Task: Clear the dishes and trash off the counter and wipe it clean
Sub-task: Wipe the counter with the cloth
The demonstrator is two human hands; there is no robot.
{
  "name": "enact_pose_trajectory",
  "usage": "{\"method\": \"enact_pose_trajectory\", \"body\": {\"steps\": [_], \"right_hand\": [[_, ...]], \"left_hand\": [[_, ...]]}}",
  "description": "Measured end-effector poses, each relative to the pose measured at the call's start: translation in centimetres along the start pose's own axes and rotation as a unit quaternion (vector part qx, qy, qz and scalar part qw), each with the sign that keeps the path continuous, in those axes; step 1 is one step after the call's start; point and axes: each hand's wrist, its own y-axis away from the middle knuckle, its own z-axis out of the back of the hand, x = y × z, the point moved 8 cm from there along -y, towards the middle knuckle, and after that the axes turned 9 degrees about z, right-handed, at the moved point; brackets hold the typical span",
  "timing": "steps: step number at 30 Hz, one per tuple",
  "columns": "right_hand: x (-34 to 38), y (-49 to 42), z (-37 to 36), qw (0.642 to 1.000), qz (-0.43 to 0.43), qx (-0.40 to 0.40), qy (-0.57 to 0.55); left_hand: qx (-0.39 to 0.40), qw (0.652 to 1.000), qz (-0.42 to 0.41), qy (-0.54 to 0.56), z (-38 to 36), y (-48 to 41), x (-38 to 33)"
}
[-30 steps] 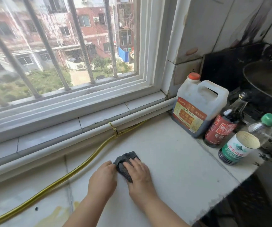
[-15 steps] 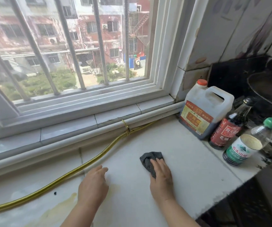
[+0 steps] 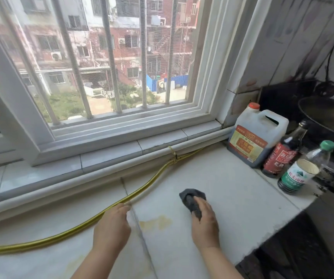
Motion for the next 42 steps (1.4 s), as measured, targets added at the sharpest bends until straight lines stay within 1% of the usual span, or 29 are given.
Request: {"method": "enact_pose_trajectory", "body": {"steps": [2,4,6,8,9,11,12,14,16,18,20,22,26,28,31,34,37,40,42], "right_hand": [[-0.5,1.3,-0.6,0.998,-0.013,0.013,0.059],[1.0,3.2,-2.4,0.994,0.016,0.03,0.103],[3.1,5.0,-5.3,0.991,0.034,0.068,0.106],[5.8,6.1,-7.6,0.986,0.078,0.101,0.109],[7.1,6.1,-8.1,0.982,0.106,0.104,0.112],[8.2,5.8,-8.6,0.982,0.124,0.118,0.085],[7.9,5.4,-8.5,0.985,0.107,0.116,0.071],[6.3,4.1,-7.0,0.992,0.069,0.079,0.072],[4.0,2.9,-4.6,0.993,0.039,0.025,0.111],[1.4,1.5,-3.0,0.985,0.028,-0.006,0.169],[-1.1,-0.2,-2.5,0.979,0.006,0.012,0.204],[-1.4,-1.3,-2.6,0.975,-0.001,0.031,0.219],[-2.8,-5.7,-1.7,0.972,-0.026,0.026,0.234],[-3.6,-8.2,-0.9,0.967,-0.046,0.041,0.246],[-4.9,-11.9,0.3,0.964,-0.052,0.049,0.258],[-6.3,-15.5,0.9,0.965,-0.07,0.057,0.245],[-6.9,-19.0,0.0,0.967,-0.076,0.07,0.232],[-6.7,-21.1,-1.6,0.966,-0.064,0.091,0.234],[-6.2,-21.7,-2.3,0.966,-0.046,0.089,0.237]], "left_hand": [[0.0,1.0,0.002,-0.001,0.5,0.1,1.4],[0.0,1.0,0.0,-0.005,0.9,0.3,2.6],[0.0,1.0,0.0,-0.005,1.3,0.5,3.7],[0.002,1.0,-0.003,-0.008,1.5,0.4,4.5],[0.003,1.0,-0.003,-0.013,1.7,0.3,4.8],[0.005,1.0,-0.003,-0.029,1.9,0.0,5.5],[0.005,0.999,-0.003,-0.04,2.1,-0.2,5.7],[0.0,0.998,-0.003,-0.055,2.3,-0.8,6.2],[-0.008,0.998,-0.004,-0.055,2.3,-1.4,6.3],[-0.015,0.999,-0.006,-0.048,2.0,-2.2,6.1],[-0.015,0.999,-0.009,-0.05,1.2,-3.1,5.2],[-0.012,0.998,-0.015,-0.051,1.1,-3.2,4.3],[-0.003,0.999,-0.028,-0.044,-0.7,-4.8,0.1],[-0.004,0.998,-0.038,-0.049,-1.4,-5.5,-1.7],[0.001,0.998,-0.038,-0.059,-2.5,-6.8,-3.2],[0.006,0.997,-0.024,-0.067,-3.2,-7.8,-4.0],[0.0,0.998,-0.011,-0.068,-3.7,-8.2,-3.8],[-0.015,0.998,-0.006,-0.055,-3.7,-8.2,-3.3],[-0.03,0.998,-0.005,-0.051,-3.4,-8.1,-3.2]]}}
